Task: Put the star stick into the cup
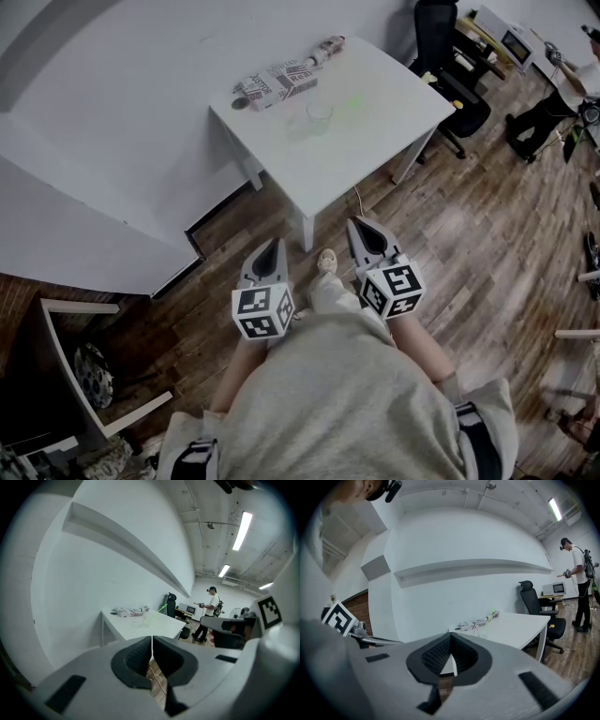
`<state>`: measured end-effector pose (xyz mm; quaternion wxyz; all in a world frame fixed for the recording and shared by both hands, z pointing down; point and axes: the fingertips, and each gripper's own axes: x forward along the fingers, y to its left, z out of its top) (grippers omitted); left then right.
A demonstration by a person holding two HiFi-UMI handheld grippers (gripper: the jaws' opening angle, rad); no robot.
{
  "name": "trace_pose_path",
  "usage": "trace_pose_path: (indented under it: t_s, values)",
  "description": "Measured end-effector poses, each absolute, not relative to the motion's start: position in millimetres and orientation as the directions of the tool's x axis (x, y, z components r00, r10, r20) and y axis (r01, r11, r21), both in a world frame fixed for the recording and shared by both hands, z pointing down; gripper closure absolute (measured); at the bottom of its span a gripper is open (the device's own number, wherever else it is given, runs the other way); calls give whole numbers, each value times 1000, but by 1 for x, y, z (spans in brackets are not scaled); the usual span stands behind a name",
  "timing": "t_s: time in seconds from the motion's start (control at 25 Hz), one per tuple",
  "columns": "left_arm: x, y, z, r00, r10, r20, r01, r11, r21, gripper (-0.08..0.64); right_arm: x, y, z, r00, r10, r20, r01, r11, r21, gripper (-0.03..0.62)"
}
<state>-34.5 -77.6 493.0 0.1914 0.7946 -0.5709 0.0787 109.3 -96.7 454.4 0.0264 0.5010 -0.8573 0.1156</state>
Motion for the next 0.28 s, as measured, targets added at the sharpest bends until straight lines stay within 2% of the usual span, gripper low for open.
trace_pose_path:
  t_s: [0.28]
  values:
    - [-35,-79,496,337,-875,348,-937,-274,217,551,108,-99,457,-495,-853,166,-866,469,-175,595]
